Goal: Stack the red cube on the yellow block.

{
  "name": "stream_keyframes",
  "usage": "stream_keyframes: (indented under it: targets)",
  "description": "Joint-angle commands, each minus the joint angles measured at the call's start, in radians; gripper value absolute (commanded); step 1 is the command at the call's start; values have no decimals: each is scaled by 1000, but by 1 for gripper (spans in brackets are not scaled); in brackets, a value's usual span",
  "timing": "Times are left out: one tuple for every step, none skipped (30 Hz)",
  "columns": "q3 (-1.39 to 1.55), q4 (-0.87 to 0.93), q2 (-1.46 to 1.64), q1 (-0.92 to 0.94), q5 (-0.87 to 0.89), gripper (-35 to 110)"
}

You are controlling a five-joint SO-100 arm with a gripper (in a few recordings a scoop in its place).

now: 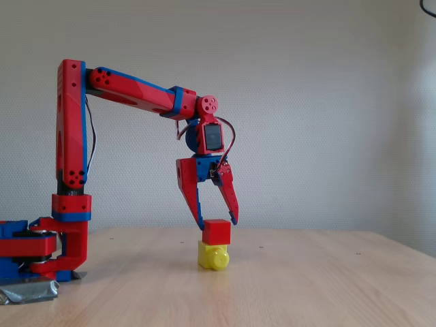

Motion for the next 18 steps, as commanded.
stream_keyframes:
  targets:
    - [-74,28,41,20,20,26]
    - [-87,41,49,29,21,26]
    - [-100,55,60,41,23,27]
    - [-110,69,74,52,20,27]
    - [-121,83,87,64,17,27]
    - [-126,95,104,75,15,27]
    - [-129,106,124,87,11,27]
    - [-129,117,146,101,5,27]
    - [-126,126,172,118,2,27]
    - [-115,133,204,138,-5,27]
    - [-103,140,241,161,-14,26]
    - [-83,140,285,186,-25,24]
    - [-57,133,333,213,-35,20]
    - [-26,123,383,241,-49,17]
    - [8,110,431,272,-58,13]
    - [48,97,480,298,-69,10]
    - [95,83,526,324,-71,7]
    - [144,67,569,348,-51,4]
